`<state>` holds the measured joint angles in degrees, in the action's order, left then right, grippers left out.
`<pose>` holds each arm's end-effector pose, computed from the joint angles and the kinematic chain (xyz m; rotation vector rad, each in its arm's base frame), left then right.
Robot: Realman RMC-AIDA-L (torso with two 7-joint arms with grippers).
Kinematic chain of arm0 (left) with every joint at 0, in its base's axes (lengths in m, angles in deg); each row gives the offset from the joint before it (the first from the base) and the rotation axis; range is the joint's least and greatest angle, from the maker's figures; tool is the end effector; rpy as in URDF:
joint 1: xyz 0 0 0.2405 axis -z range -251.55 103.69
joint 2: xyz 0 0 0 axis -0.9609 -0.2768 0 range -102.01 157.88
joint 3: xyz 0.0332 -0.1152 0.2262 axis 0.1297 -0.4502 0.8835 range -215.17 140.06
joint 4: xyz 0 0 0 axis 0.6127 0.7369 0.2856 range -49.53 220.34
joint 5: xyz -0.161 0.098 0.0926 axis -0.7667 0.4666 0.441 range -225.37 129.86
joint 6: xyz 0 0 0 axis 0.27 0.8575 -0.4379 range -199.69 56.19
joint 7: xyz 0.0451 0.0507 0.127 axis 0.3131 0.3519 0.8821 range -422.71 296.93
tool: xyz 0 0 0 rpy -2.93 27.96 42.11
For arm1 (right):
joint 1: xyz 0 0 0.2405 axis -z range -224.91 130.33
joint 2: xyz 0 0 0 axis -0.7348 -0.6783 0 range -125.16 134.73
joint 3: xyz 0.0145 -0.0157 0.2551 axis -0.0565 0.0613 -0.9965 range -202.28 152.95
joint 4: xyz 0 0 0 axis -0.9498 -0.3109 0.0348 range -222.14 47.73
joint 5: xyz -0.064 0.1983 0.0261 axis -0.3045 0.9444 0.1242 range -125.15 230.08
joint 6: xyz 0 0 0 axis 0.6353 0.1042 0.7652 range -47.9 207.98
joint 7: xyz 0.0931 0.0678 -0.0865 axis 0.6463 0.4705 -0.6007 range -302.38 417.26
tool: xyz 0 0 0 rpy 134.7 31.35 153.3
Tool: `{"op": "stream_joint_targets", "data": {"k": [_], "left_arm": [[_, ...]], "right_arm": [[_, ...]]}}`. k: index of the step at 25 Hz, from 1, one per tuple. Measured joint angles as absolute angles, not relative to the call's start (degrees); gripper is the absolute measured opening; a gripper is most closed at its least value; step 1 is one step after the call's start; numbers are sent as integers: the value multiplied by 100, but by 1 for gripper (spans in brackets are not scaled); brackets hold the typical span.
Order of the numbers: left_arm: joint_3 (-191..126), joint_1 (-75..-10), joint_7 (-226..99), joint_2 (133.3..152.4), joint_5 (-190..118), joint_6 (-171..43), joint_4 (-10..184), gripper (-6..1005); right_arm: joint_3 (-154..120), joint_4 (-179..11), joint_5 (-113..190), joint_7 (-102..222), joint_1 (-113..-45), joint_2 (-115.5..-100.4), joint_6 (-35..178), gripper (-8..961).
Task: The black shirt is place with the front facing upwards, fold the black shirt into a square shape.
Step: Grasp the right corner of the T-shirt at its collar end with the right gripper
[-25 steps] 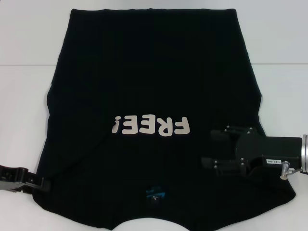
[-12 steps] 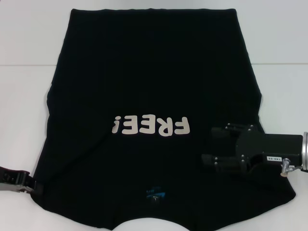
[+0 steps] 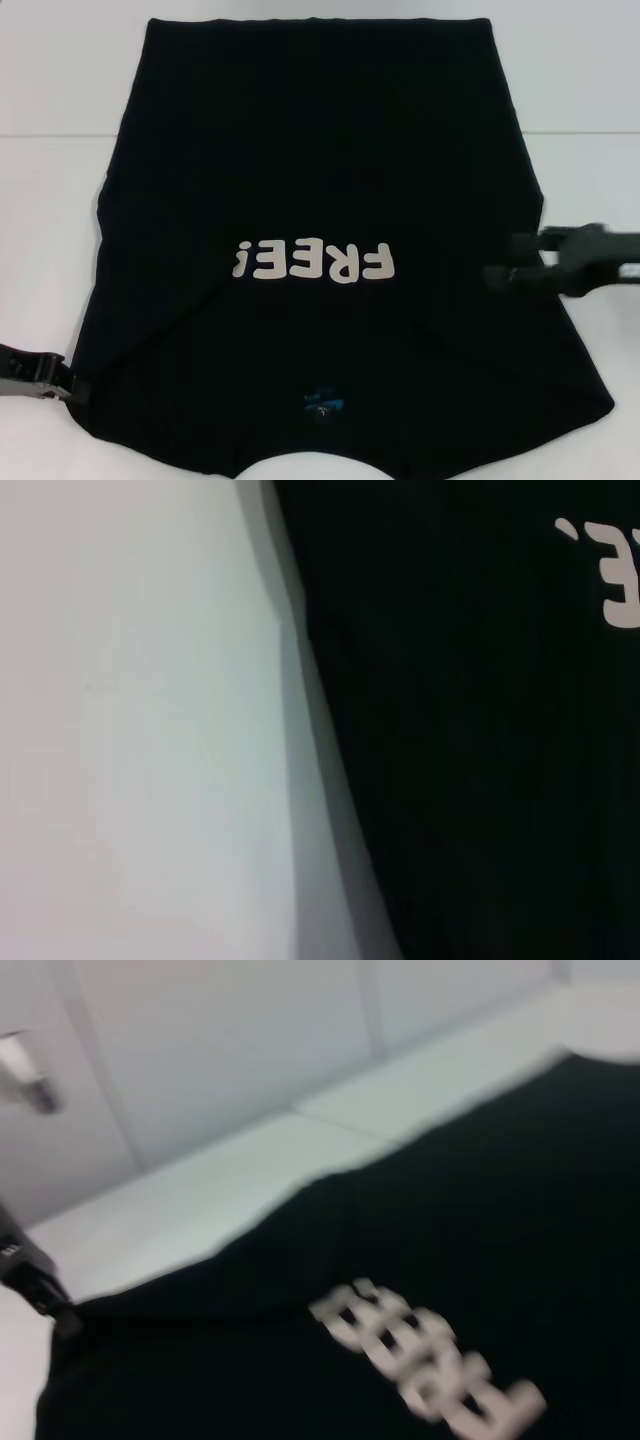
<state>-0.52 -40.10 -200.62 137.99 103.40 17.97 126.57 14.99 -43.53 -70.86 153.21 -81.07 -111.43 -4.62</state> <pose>-0.3408 0.3269 0.0633 -2.1986 -1.8651 0.1211 0.2656 0.3633 0.0306 -2.6606 0.8332 0.4421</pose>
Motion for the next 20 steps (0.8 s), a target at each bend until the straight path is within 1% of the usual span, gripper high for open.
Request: {"op": "stream_joint_targets", "data": {"k": [2,4,5,6,7,9,13,16,20], "left_arm": [[-55,-4007,-20059,13786,10336,1851,12659,44],[-55,-3996,-20040,13779,10333,1893,12671,44],[-56,-3991,-20031,13776,10332,1906,12676,43],[-56,-3987,-20025,13776,10332,1915,12678,43],[-56,-3979,-20021,13775,10335,1926,12679,43],[-54,-3962,-20018,13771,10346,1950,12680,43],[-31,-3936,-20017,13769,10353,1996,12680,42],[-19,-3934,-20017,13769,10351,2000,12678,42],[-14,-3937,-20017,13771,10344,2000,12657,42]], "right_arm": [[1539,-3961,-7486,16266,-8169,-10956,-670,871],[1518,-3667,-7914,17086,-8280,-10799,-956,871],[1500,-3522,-8169,17492,-8358,-10724,-1117,871],[1485,-3363,-8507,17815,-8448,-10689,-1310,871],[1477,-3231,-8794,18088,-8529,-10673,-1471,871],[1478,-3049,-9594,18529,-8708,-10701,-1758,871],[1517,-3272,-10610,18922,-8922,-10820,-1997,869],[1535,-3624,-10672,18958,-8947,-10835,-1968,869],[1523,-3963,-10688,18969,-8950,-10819,-1810,867]]}}
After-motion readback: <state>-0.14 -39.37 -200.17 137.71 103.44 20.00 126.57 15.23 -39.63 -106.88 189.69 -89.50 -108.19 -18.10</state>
